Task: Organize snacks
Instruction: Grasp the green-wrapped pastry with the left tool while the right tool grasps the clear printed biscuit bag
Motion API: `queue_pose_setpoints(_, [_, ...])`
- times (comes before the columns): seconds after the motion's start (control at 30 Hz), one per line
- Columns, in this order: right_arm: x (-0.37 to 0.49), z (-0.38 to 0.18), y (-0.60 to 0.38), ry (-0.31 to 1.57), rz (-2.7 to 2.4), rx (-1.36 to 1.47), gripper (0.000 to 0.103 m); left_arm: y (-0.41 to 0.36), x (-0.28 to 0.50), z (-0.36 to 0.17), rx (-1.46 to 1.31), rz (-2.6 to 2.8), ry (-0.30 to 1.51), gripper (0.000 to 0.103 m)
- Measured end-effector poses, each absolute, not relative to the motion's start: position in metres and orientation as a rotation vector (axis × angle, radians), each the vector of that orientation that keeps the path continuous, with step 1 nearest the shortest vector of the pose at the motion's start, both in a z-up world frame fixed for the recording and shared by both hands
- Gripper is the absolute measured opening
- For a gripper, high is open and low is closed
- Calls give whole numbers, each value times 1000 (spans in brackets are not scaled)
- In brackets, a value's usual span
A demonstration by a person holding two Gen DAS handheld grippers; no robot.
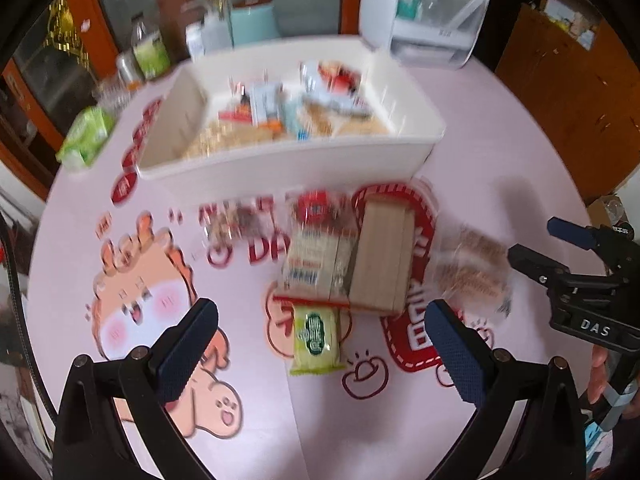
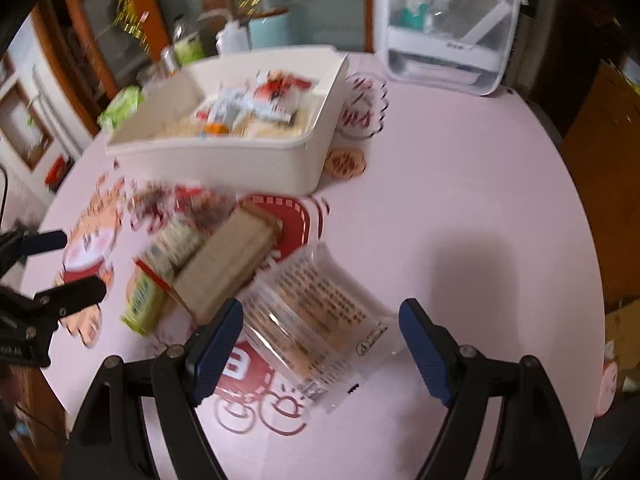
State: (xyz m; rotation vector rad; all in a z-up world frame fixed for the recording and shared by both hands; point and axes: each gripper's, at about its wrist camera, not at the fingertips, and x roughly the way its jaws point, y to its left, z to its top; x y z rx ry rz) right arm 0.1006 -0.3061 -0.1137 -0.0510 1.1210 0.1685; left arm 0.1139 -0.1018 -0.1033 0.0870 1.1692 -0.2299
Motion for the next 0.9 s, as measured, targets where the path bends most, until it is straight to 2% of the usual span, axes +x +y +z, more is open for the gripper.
queue_pose_setpoints(0.33, [95, -152, -281, 1148, 332, -274, 81, -103, 119, -179, 63, -181, 1307, 103])
queue_pose_setpoints(0.43, [100, -163, -279, 1152, 322, -325, 84, -102, 120, -189, 66, -164, 1317, 103])
queue_pose_setpoints(0.67, [105, -168, -276, 1160, 350, -342, 85, -93, 122, -206, 37, -129, 1346, 103])
queue_pose_setpoints(0.8, [113, -175, -270, 1181, 381, -381, 90, -87, 123, -215, 21, -124, 1363, 103])
queue_pose_setpoints(0.9, [117, -179, -269, 1209, 391, -368, 92, -83, 125, -219, -2, -128, 1374, 99])
